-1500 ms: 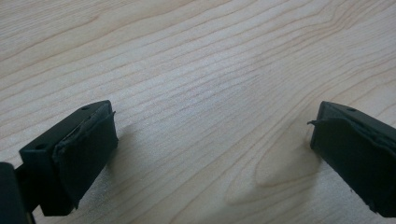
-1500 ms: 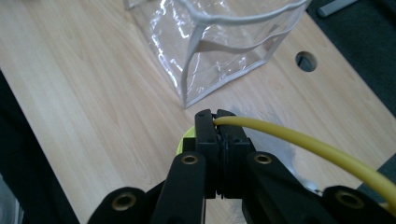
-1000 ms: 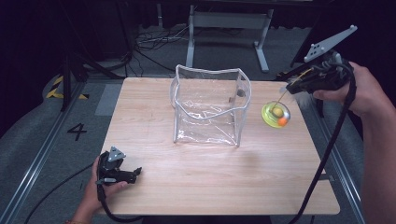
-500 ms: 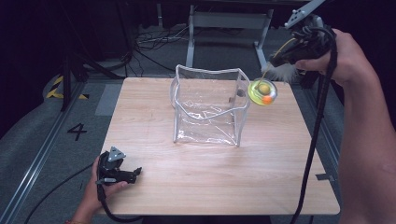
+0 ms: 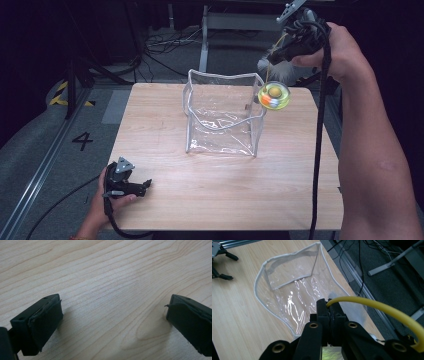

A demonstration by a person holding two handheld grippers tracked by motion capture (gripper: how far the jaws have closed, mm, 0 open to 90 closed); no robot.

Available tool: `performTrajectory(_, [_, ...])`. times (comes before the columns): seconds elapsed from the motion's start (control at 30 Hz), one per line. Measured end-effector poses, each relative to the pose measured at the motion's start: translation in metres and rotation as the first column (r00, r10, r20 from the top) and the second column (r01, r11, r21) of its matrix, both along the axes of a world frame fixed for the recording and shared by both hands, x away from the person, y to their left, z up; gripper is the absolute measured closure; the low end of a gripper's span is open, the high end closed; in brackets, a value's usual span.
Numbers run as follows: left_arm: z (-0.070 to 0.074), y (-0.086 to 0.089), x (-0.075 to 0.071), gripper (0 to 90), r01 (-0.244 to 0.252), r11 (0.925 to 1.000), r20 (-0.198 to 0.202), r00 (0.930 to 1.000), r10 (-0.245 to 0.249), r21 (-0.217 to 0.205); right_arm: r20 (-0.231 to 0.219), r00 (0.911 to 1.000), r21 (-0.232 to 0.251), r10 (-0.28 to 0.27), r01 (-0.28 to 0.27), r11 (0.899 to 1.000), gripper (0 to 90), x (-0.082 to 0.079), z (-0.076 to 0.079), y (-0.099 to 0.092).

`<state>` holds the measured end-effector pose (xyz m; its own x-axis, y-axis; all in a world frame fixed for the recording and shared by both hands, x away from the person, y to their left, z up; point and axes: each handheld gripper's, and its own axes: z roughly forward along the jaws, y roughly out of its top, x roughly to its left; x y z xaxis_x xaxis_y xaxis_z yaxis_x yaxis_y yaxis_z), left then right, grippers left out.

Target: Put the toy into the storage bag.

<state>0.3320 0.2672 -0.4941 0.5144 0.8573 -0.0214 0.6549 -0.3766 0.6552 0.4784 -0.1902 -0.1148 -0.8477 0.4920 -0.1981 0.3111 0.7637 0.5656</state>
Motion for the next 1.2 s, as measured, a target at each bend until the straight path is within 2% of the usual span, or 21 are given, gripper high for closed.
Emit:
performTrajectory(0.13, [0.0,0.0,0.0,0.8,0.001,1.0,0.0,1.0,-0.001,0.001,0.021,0.9998,0.021,0.004,-0.004,1.0,89.0,-0.002,0.008,0.002])
performTrajectory(0.23, [0.0,0.0,0.0,0.8,-0.001,1.0,0.001,1.0,0.001,0.002,0.025,0.9997,0.025,0.007,-0.007,1.0,89.0,-0.001,0.009,0.008])
performTrajectory(0.53, [0.001,0.001,0.0,0.8,0.009,0.9999,-0.015,0.9999,-0.009,0.004,0.02,0.9988,0.024,0.044,-0.045,0.999,89.0,0.004,0.003,0.038])
performTrajectory(0.6, [0.001,0.0,0.0,0.8,0.005,1.0,-0.008,1.0,-0.005,0.002,0.021,0.999,0.018,0.038,-0.039,0.999,88.9,0.006,0.0,0.045])
performTrajectory(0.93, [0.0,0.0,0.0,0.8,0.0,1.0,0.001,1.0,0.0,0.0,-0.012,0.9978,0.016,0.065,-0.065,0.998,89.0,0.013,-0.024,0.061])
performTrajectory(1.2, [0.0,0.0,0.0,0.8,0.004,1.0,-0.005,1.0,-0.004,0.002,-0.051,0.9943,0.001,0.094,-0.094,0.996,88.9,0.018,-0.059,0.071])
